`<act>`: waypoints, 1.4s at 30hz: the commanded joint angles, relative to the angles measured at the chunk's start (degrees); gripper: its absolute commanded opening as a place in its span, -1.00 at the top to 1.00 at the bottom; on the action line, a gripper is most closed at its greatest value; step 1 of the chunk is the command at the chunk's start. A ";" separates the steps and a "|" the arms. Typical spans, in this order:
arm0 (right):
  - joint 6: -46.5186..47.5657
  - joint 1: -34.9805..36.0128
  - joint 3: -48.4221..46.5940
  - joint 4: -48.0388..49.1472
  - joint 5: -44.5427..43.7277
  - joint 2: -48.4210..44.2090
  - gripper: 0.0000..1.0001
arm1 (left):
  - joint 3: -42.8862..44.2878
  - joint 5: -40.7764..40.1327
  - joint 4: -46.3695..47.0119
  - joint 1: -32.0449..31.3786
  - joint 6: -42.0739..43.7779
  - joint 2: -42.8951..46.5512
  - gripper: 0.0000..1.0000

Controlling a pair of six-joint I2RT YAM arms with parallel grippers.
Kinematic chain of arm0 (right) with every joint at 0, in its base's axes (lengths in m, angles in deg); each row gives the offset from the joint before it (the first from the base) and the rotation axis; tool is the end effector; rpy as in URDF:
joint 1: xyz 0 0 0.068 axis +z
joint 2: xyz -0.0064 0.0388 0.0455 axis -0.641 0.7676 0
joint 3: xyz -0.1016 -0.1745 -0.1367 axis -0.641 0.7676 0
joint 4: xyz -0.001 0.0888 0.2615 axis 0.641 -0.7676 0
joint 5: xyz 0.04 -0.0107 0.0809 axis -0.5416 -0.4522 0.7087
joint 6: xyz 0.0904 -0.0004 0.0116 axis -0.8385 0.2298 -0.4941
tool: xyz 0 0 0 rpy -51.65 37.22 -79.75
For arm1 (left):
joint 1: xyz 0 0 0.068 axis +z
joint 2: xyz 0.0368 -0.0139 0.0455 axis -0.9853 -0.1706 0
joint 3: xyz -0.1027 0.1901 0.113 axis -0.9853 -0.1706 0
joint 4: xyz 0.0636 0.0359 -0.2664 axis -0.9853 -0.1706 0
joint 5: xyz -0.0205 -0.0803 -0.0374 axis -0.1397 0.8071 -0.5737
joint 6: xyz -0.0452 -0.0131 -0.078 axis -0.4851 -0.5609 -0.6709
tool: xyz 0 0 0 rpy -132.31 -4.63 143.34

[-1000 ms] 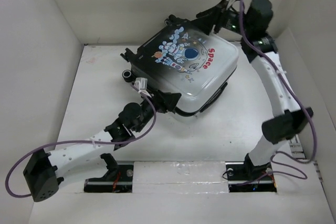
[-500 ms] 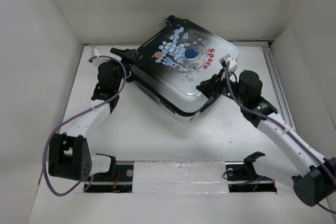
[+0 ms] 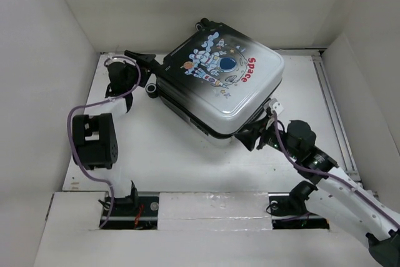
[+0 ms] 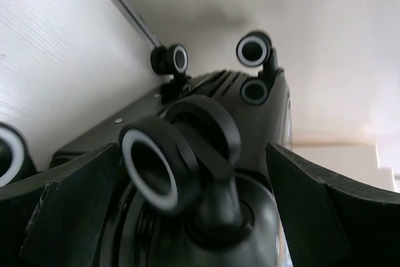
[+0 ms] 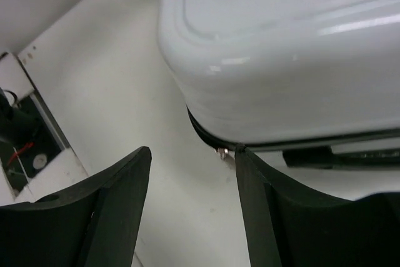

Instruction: Pack the luggage

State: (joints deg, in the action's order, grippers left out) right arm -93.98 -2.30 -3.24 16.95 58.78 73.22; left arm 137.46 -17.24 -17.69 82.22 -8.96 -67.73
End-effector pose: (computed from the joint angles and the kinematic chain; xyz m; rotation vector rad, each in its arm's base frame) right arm 0.1876 0.1679 0.2707 -0.5570 1.6948 0.8395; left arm 0.4405 -0.0091 0.2228 -0.7487 1.5682 -1.0912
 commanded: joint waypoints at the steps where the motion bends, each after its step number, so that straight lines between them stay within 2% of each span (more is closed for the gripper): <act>1: 0.19 1.11 2.76 -1.30 -0.94 -1.50 -0.24 | 5.14 7.91 6.01 -0.29 -0.02 -2.51 -1.00; 3: -0.43 1.11 4.60 -1.82 -0.93 -2.73 -0.24 | 6.55 9.04 6.02 -0.29 -0.03 -4.63 -1.00; 7: -2.10 1.64 7.85 -2.97 -6.88 -6.24 -0.24 | 7.61 9.05 8.91 -0.29 -1.87 -5.95 -1.00; 8: -2.80 1.64 7.86 -2.97 -7.69 -6.86 -0.24 | 7.61 9.05 10.31 -0.29 -3.18 -6.65 -0.97; 10: -3.33 1.12 8.56 -2.45 -8.22 -6.34 -0.22 | 7.00 9.57 14.71 -0.29 -4.94 -7.27 -0.79; 11: -3.33 0.59 8.56 -2.44 -8.22 -5.64 -0.19 | 7.00 10.10 16.46 -0.29 -5.74 -7.79 -0.64; 12: -3.94 0.58 8.56 -2.44 -8.22 -3.46 -0.11 | 5.69 10.62 18.92 -0.29 -6.44 -7.80 -0.19; 13: -3.95 -0.03 8.56 -1.05 -8.22 -2.13 -0.08 | 4.90 11.15 24.68 -0.29 -7.84 -7.80 0.09; 14: -3.95 -0.64 8.04 -0.26 -7.27 -0.81 -0.08 | 4.19 11.16 26.40 -0.29 -8.46 -7.80 0.38; 15: -3.95 -0.65 8.04 0.54 -6.65 1.63 -0.06 | 3.66 11.16 26.41 -0.29 -8.47 -7.80 0.61; 16: -3.42 -1.17 8.04 1.33 -6.64 2.53 -0.06 | 3.05 11.16 25.46 -0.29 -7.60 -5.97 0.93; 17: -3.42 -1.78 8.04 3.60 -6.64 3.41 -0.06 | 2.43 10.20 24.66 0.24 -6.89 -4.82 1.00; 25: -1.40 -7.93 3.04 6.70 -6.12 8.77 -0.06 | -10.04 4.66 22.81 0.24 -3.02 10.82 1.00; 32: 2.12 -13.39 -3.65 5.64 2.05 14.76 -0.06 | -18.04 1.94 15.52 -0.29 1.37 22.17 1.00; 35: -0.34 -11.73 3.01 6.16 2.15 9.59 0.07 | -19.28 0.09 12.54 -0.29 2.69 24.19 1.00; 36: -0.95 -11.20 5.20 6.17 1.45 5.05 0.14 | -19.28 -0.61 10.96 0.24 3.22 24.20 1.00; 37: -2.26 -11.19 7.31 6.17 0.75 2.82 0.14 | -18.32 -1.75 7.55 0.24 4.09 24.20 1.00; 40: -2.89 -11.19 13.04 6.69 0.91 -3.15 0.22 | -17.62 -4.31 6.55 0.24 4.72 23.06 1.00; 42: -3.42 -11.19 14.45 8.45 3.53 -3.17 0.25 | -16.74 -4.31 6.02 0.24 4.72 21.04 1.00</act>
State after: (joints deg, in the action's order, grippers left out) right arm -95.71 -13.89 9.59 19.57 59.39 70.69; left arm 117.66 -22.86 -16.70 82.90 -9.94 -47.36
